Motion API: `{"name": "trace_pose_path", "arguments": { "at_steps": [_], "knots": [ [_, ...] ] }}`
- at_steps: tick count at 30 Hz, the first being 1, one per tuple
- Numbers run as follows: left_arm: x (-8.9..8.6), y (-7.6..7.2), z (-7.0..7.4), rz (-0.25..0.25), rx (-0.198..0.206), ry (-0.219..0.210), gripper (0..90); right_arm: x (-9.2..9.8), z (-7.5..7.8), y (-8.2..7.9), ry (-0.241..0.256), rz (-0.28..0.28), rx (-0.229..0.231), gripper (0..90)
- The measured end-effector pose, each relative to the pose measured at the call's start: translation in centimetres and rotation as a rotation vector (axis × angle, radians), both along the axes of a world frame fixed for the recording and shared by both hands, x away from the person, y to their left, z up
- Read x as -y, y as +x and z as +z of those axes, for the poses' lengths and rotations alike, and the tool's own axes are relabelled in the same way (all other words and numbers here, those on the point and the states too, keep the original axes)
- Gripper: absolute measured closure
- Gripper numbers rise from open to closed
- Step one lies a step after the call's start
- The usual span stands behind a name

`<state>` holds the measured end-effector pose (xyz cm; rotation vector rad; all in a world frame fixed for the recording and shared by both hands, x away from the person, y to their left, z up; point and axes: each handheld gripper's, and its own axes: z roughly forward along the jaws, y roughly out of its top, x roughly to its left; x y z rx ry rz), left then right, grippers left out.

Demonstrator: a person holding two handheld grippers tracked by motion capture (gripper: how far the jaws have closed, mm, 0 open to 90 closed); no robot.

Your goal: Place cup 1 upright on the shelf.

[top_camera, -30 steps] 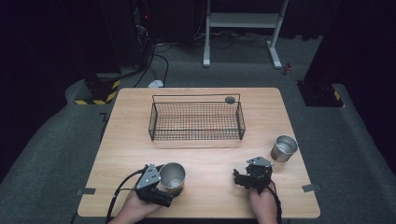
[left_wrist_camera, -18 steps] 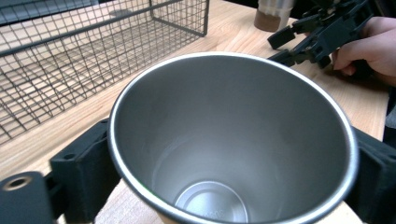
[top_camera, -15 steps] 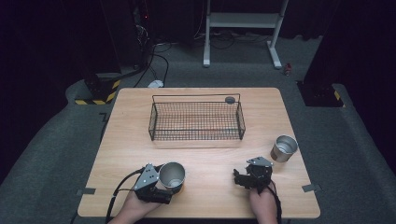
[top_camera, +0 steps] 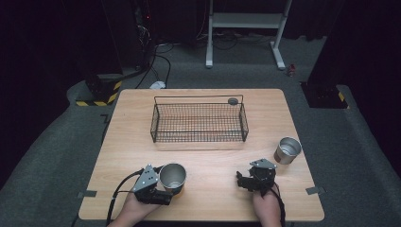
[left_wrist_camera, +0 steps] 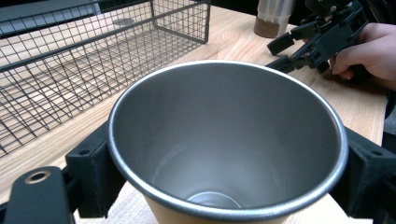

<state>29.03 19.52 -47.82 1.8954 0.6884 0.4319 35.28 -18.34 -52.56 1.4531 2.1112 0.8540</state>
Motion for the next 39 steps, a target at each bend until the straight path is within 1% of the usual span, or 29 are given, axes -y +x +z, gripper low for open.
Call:
{"name": "trace_pose_path", "arguments": {
  "at_steps": [3, 5, 8, 11, 12, 14, 16, 19, 20, 24, 28, 29, 30, 31, 33, 35, 36, 37, 39],
  "knots": [
    [-0.3, 0.3, 0.0, 0.008, -0.024, 0.002, 13.4, 0.0, 0.0, 0.0, 0.0, 0.0, 0.0, 9.0],
    [-0.7, 0.4, 0.0, 0.011, -0.034, -0.014, 13.4, 0.0, 0.0, 0.0, 0.0, 0.0, 0.0, 9.0],
    [-1.3, 0.7, 0.2, 0.024, -0.03, -0.028, 13.4, 0.0, 0.0, 0.0, 0.0, 0.0, 0.001, 8.9],
    [-1.5, 1.0, 0.2, 0.035, -0.019, -0.022, 13.5, 0.0, 0.0, 0.0, 0.0, 0.0, 0.001, 9.0],
    [-1.8, 1.2, 0.2, 0.044, -0.02, -0.011, 13.4, 0.0, 0.0, 0.0, 0.0, 0.0, 0.001, 9.0],
    [-1.9, 1.3, 0.2, 0.045, -0.028, -0.017, 13.4, 0.0, 0.0, 0.0, 0.0, -0.001, 0.001, 9.0],
    [-2.2, 1.6, 0.4, 0.049, -0.043, -0.037, 13.5, 0.0, 0.0, -0.1, -0.001, 0.008, -0.001, 9.1],
    [-2.3, 1.6, 0.5, 0.056, -0.033, -0.042, 13.5, 0.0, 0.0, -0.2, -0.003, 0.02, 0.0, 9.1],
    [-2.4, 1.5, 0.6, 0.067, -0.023, -0.041, 13.5, -0.1, 0.0, -0.2, -0.002, 0.033, 0.001, 9.0],
    [-2.4, 1.5, 0.7, 0.079, -0.021, -0.043, 13.5, -0.1, 0.0, -0.2, 0.0, 0.033, -0.003, 9.0],
    [-2.4, 1.4, 0.6, 0.087, -0.016, -0.033, 13.5, -0.1, 0.0, -0.2, 0.0, 0.033, -0.003, 9.0],
    [-2.4, 1.5, 0.6, 0.087, -0.018, -0.035, 13.5, -0.1, 0.0, -0.2, 0.0, 0.033, -0.003, 9.0],
    [-2.4, 1.6, 0.6, 0.092, -0.039, -0.043, 13.5, -0.1, 0.0, -0.2, 0.0, 0.033, -0.003, 9.0],
    [-2.4, 1.6, 0.6, 0.092, -0.039, -0.043, 13.5, -0.1, 0.0, -0.2, 0.0, 0.033, -0.003, 9.0],
    [-2.5, 1.8, 0.8, 0.112, -0.031, -0.056, 13.5, -0.1, 0.0, -0.2, 0.0, 0.034, -0.003, 9.0],
    [-2.5, 2.1, 0.9, 0.118, -0.042, -0.056, 13.5, -0.1, 0.0, -0.2, 0.001, 0.034, -0.003, 9.0],
    [-2.4, 2.3, 0.9, 0.121, -0.049, -0.05, 13.5, -0.1, 0.0, -0.2, 0.0, 0.034, -0.003, 9.0],
    [-2.2, 2.5, 1.1, 0.13, -0.042, -0.024, 13.5, -0.1, 0.0, -0.2, 0.0, 0.034, -0.003, 9.0],
    [-2.2, 2.5, 1.2, 0.135, -0.035, -0.018, 13.5, -0.1, 0.0, -0.2, 0.0, 0.034, -0.003, 9.0]
  ]
}}
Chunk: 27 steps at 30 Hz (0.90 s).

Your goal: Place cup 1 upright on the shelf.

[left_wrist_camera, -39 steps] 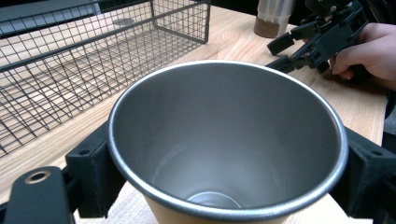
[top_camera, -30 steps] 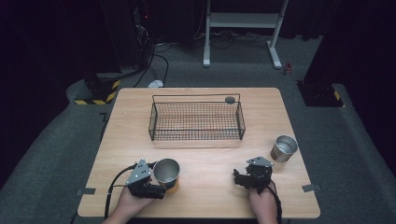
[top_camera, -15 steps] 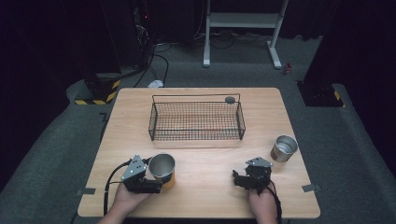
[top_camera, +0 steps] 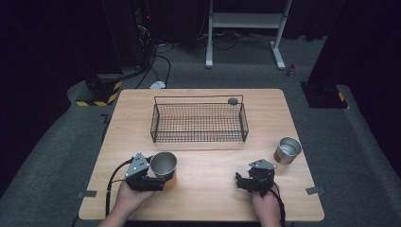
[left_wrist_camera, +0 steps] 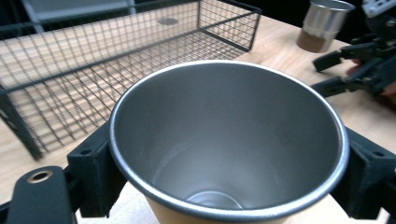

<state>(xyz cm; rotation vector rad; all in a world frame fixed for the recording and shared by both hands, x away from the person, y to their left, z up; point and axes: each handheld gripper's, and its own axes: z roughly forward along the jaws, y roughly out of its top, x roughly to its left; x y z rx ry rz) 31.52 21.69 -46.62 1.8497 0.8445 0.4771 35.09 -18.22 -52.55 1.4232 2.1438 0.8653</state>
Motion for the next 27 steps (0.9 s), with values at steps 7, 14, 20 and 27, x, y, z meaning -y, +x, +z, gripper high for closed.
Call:
{"name": "trace_pose_path", "arguments": {
  "at_steps": [7, 14, 20, 27],
  "knots": [
    [-0.2, 0.8, 0.6, 0.066, 0.02, -0.025, 13.5, 0.1, 0.0, 0.1, -0.001, 0.007, 0.0, 8.8],
    [-0.7, 1.4, 1.7, 0.082, 0.025, -0.04, 13.5, 0.1, 0.0, 0.1, -0.002, 0.012, 0.0, 8.9],
    [-1.0, 2.2, 2.7, 0.09, 0.043, -0.046, 13.5, 0.1, 0.0, 0.0, -0.002, 0.01, 0.001, 8.9],
    [-1.0, 2.7, 3.7, 0.095, 0.065, -0.052, 13.5, 0.1, 0.0, 0.0, 0.0, 0.012, 0.0, 8.9]
  ]
}}
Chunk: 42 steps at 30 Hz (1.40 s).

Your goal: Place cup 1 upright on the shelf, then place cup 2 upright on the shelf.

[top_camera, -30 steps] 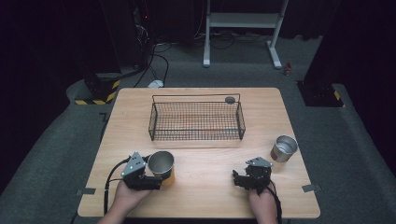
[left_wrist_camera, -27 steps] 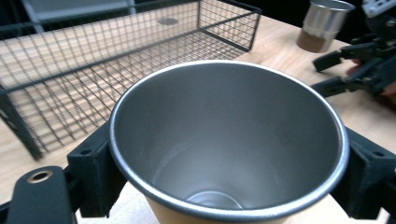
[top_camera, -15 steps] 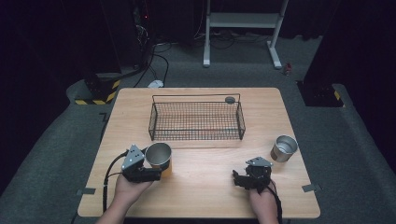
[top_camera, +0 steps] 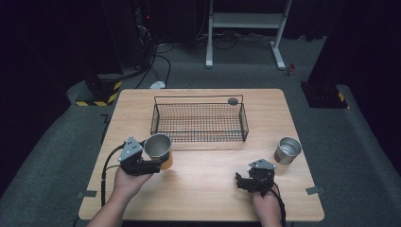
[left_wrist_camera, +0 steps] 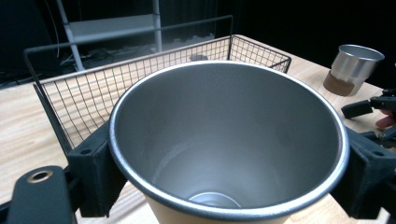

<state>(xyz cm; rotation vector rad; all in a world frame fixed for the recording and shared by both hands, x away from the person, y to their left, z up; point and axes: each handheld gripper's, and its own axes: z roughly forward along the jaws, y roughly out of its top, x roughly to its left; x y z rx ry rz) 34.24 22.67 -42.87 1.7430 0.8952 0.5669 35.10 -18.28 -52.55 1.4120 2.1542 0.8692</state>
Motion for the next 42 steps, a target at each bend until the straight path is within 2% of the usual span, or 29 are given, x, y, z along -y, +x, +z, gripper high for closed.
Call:
{"name": "trace_pose_path", "arguments": {
  "at_steps": [5, 8, 11, 13, 17, 18, 22, 27, 32, 34, 39, 42],
  "knots": [
    [0.0, 0.3, 0.6, 0.008, 0.007, -0.007, 13.5, 0.0, 0.0, 0.0, 0.0, 0.0, 0.0, 8.9],
    [-0.1, 0.9, 1.2, 0.02, 0.005, -0.028, 13.5, 0.0, 0.0, 0.0, 0.0, 0.0, 0.0, 8.9],
    [0.1, 1.6, 1.9, 0.013, 0.009, -0.02, 13.5, 0.0, 0.0, 0.0, 0.0, 0.0, 0.0, 8.9],
    [0.4, 2.0, 2.4, 0.015, 0.025, -0.014, 13.5, 0.0, 0.0, 0.0, 0.001, 0.0, -0.001, 8.9],
    [0.5, 2.6, 2.8, 0.013, 0.027, -0.028, 13.5, 0.0, 0.0, 0.0, 0.0, 0.008, 0.0, 9.0],
    [0.5, 3.3, 2.9, 0.017, 0.015, -0.034, 13.5, 0.0, 0.0, 0.0, -0.001, 0.008, -0.002, 9.0],
    [0.3, 4.3, 3.2, 0.041, 0.021, -0.053, 13.5, 0.0, 0.0, 0.0, -0.003, 0.015, 0.0, 8.9],
    [0.4, 5.2, 3.9, 0.056, 0.036, -0.042, 13.5, 0.0, 0.0, 0.0, -0.003, 0.019, 0.0, 8.9],
    [0.7, 7.1, 4.8, 0.069, 0.047, -0.044, 13.5, 0.0, 0.0, 0.0, -0.004, 0.022, 0.001, 8.9],
    [0.9, 7.6, 4.9, 0.069, 0.049, -0.051, 13.5, 0.0, 0.0, 0.0, -0.003, 0.023, 0.001, 8.9],
    [1.5, 8.8, 5.1, 0.076, 0.05, -0.036, 13.5, 0.0, 0.0, -0.1, 0.001, 0.021, -0.005, 9.0],
    [1.9, 10.2, 5.0, 0.101, 0.038, -0.029, 13.5, 0.0, 0.0, -0.1, 0.001, 0.021, -0.005, 8.9]
  ]
}}
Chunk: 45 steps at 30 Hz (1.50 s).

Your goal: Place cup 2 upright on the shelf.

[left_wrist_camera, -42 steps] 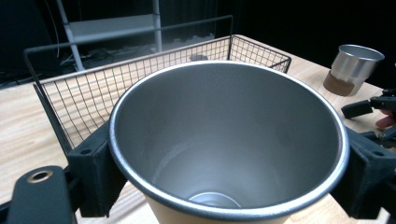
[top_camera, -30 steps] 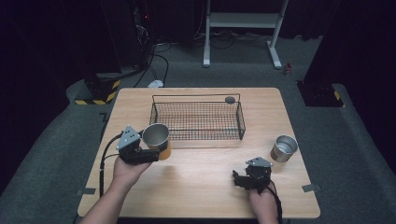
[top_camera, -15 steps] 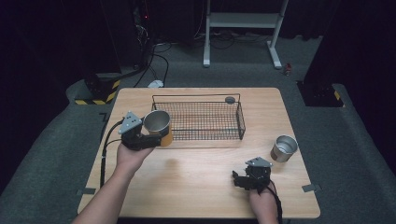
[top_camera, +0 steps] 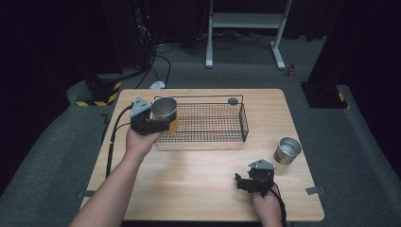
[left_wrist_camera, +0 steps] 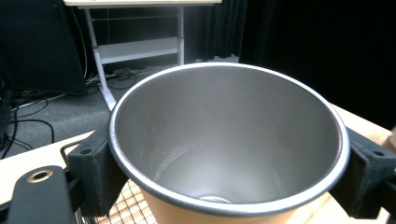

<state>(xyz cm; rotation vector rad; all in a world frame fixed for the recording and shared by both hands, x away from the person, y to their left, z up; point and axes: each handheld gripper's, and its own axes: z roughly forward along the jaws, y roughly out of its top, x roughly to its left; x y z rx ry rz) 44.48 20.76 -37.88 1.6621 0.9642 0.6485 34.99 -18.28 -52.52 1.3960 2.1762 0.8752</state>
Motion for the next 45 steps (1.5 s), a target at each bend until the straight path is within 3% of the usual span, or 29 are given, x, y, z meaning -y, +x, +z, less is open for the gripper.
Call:
{"name": "trace_pose_path", "arguments": {
  "at_steps": [9, 12, 20, 23, 31, 40, 45],
  "knots": [
    [0.5, 3.2, -1.1, 0.027, -0.029, -0.002, 13.5, 0.0, 0.0, 0.1, -0.003, 0.011, 0.004, 8.9],
    [0.8, 4.4, -2.2, 0.048, -0.066, 0.002, 13.5, 0.0, 0.0, 0.1, -0.004, 0.011, 0.004, 8.9],
    [1.3, 6.2, -4.6, 0.075, -0.119, 0.037, 13.5, 0.0, 0.0, 0.1, -0.004, 0.018, 0.007, 9.0],
    [1.6, 6.7, -5.5, 0.067, -0.167, 0.041, 13.5, 0.0, 0.0, 0.1, -0.004, 0.016, 0.004, 9.0],
    [2.6, 7.2, -7.4, 0.098, -0.233, 0.101, 13.4, 0.0, 0.0, 0.1, -0.005, 0.018, 0.006, 9.0],
    [2.9, 7.2, -7.8, 0.112, -0.23, 0.111, 13.2, 0.0, 0.0, 0.1, -0.004, 0.017, 0.005, 9.0],
    [2.9, 7.4, -8.0, 0.12, -0.252, 0.125, 13.1, 0.0, 0.0, 0.1, -0.004, 0.016, 0.004, 9.0]
  ]
}}
